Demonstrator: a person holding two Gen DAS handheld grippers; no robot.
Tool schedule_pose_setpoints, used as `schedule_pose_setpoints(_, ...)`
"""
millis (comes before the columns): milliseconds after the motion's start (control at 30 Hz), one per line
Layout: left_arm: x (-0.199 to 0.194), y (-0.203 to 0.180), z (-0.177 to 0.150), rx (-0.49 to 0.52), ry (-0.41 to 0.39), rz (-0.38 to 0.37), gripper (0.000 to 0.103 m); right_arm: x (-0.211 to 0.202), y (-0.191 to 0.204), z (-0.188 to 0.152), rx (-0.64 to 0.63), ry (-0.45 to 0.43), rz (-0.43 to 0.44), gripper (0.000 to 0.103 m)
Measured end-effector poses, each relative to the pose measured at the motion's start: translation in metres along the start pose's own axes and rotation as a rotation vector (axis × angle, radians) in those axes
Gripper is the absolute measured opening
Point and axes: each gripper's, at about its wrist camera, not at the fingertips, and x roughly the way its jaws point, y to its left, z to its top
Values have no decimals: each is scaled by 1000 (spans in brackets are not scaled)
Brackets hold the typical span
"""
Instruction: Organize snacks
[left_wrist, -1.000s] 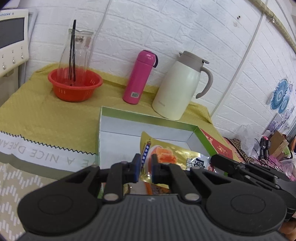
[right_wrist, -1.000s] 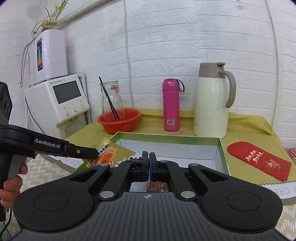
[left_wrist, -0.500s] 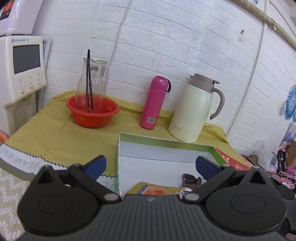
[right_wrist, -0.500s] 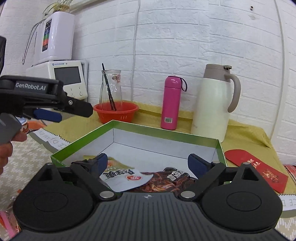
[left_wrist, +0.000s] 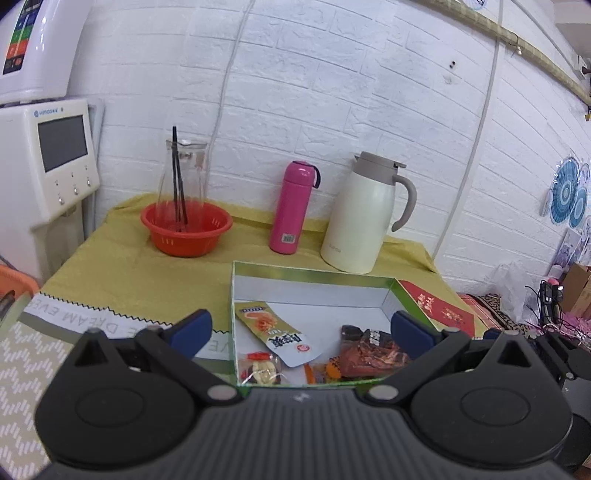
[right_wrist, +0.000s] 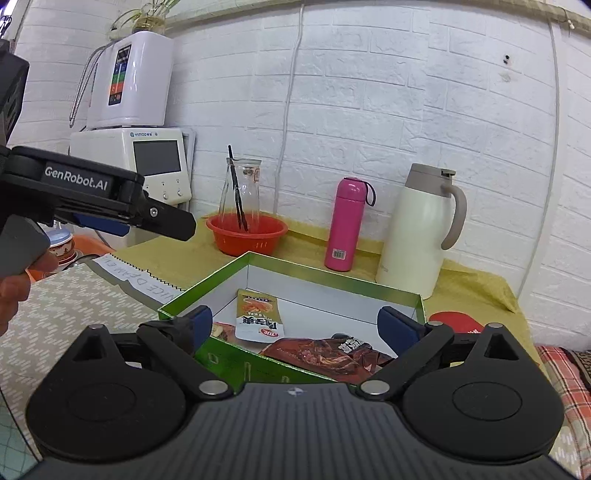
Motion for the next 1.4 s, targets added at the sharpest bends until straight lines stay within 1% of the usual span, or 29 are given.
schedule_pose_setpoints(167, -38, -10, -19, -27, 52, -63, 103, -44, 12, -15, -17, 47, -13, 103)
schedule_pose_setpoints(300, -65, -23, -51, 16, 96, -106, 103, -82, 20, -40, -4, 83, -22, 103)
schedule_pose_setpoints(367, -75, -29, -72, 34, 125, -141, 103, -98, 22, -56, 28, 94, -12, 103)
schedule_pose_setpoints(433, -83, -31, -95, 29, 158, -177, 103, -111, 23, -73, 81, 114, 3, 103)
schedule_pose_setpoints(600, -91, -30, -148, -43, 246, -235, 103, -128, 24, -111, 195, 165, -27, 103)
schedule_pose_setpoints(700, -94, -26, -172, -95, 292, -242, 103, -130, 21, -127, 280, 180, -20, 103)
schedule_pose_setpoints(767, -95, -20, -182, -143, 328, -269, 103, -128, 21, -134, 322, 190, -5, 103)
schedule_pose_setpoints(833, -96, -16, -186, -174, 340, -289, 103, -127, 23, -139, 341, 198, 2, 103)
schedule_pose_setpoints(1000, -106, -16, -179, -149, 284, -294, 103, -124, 22, -143, 358, 194, 3, 103)
schedule_pose_setpoints(1033, -106, -16, -179, -145, 280, -298, 102, -123, 23, -143, 357, 197, -3, 99)
schedule_pose_setpoints(1067, -106, -17, -177, -138, 276, -304, 102, -124, 23, -142, 352, 198, -25, 84)
schedule_pose_setpoints(1133, -105, -20, -175, -120, 273, -310, 100, -127, 20, -142, 357, 181, -32, 46)
schedule_pose_setpoints(1167, -104, -22, -175, -109, 276, -318, 98, -130, 18, -141, 362, 176, -43, 31)
schedule_pose_setpoints(1200, -103, -24, -174, -102, 279, -328, 90, -132, 16, -141, 358, 170, -51, 10)
schedule_pose_setpoints(1233, -101, -26, -173, -95, 289, -345, 76, -134, 15, -141, 354, 170, -55, 4)
schedule_pose_setpoints(1267, -97, -29, -173, -88, 302, -360, 71, -135, 14, -141, 351, 173, -56, 3)
schedule_pose_setpoints(1367, -86, -37, -171, -63, 309, -356, 70, -137, 13, -144, 346, 182, -54, 3)
schedule_pose_setpoints(1400, -83, -39, -170, -60, 310, -352, 70, -137, 13, -144, 345, 186, -43, 5)
